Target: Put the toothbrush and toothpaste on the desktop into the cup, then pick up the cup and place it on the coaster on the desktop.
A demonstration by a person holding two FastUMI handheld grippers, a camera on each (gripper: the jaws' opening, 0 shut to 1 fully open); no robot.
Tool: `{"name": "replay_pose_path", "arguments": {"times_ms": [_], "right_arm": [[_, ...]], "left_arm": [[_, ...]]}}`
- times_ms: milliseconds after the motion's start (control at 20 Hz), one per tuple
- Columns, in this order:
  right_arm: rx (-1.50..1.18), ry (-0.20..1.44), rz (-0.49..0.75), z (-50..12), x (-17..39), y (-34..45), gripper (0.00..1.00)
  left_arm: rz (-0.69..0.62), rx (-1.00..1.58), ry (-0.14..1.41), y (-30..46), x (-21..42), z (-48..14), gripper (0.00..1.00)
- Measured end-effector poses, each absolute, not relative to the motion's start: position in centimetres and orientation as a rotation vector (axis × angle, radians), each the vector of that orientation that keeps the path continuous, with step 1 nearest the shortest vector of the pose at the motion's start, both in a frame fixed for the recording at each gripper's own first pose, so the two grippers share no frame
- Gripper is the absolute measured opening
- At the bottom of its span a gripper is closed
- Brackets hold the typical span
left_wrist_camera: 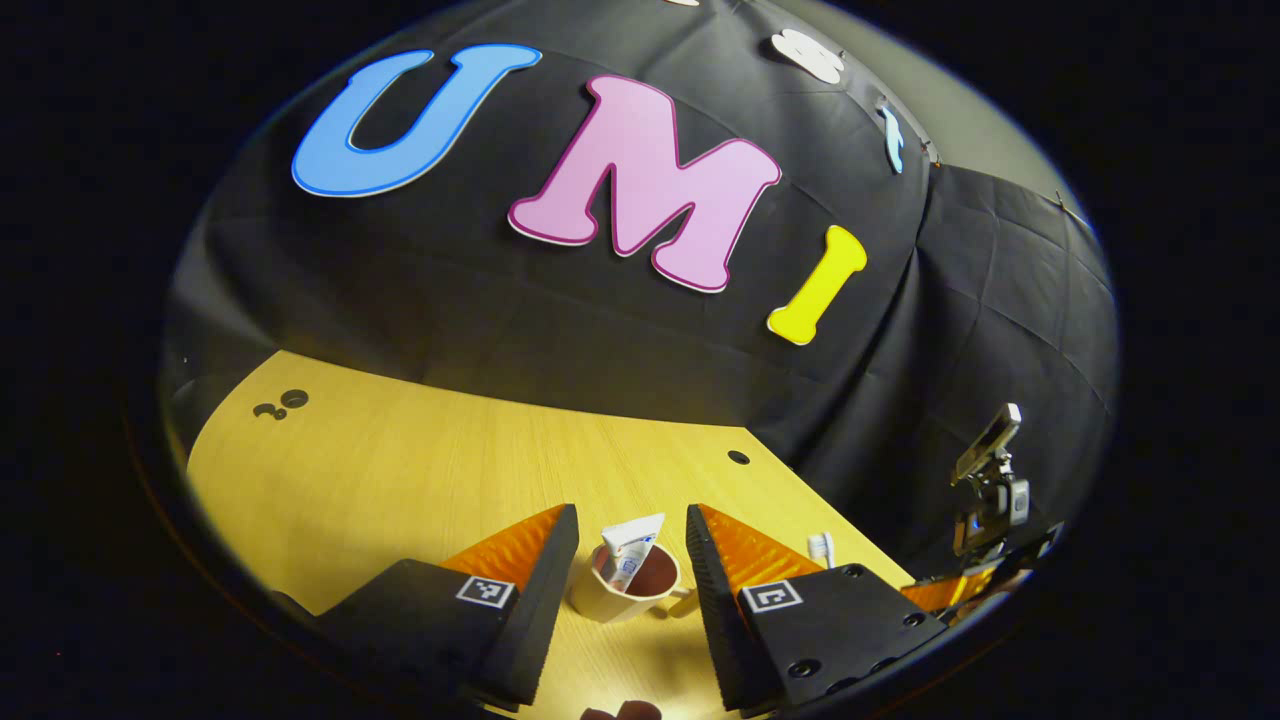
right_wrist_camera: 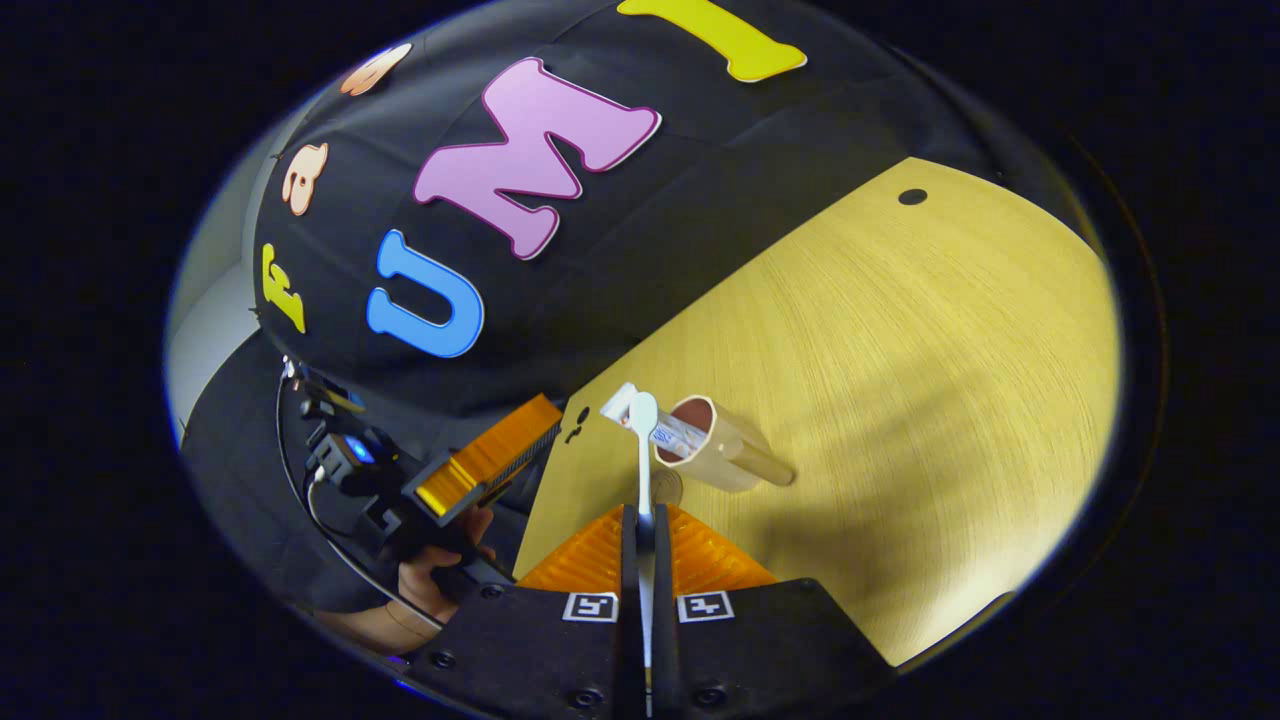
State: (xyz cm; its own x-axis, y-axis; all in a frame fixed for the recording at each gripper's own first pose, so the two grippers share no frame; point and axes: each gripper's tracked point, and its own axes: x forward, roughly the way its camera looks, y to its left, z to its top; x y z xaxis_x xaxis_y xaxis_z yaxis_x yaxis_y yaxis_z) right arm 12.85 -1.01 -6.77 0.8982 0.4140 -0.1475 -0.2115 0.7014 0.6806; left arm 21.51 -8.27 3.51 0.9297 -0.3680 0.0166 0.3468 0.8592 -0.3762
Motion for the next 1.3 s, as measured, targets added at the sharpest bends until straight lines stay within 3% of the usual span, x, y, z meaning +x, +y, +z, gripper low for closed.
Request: {"name": "replay_pose_path", "arguments": {"times_ms": [650,1300], "right_arm": [[0.652,0.188,0.467,-0.8,23.8,-0.2,0.07],[0.602,0.187,0.526,-1.3,31.1,-1.3,0.07]], "left_arm": [[-0.277,-0.467,0.138,-5.2,10.7,-0.9,0.68],[-0.125,-0.503,0.214,-5.2,8.2,-3.8,0.68]]}}
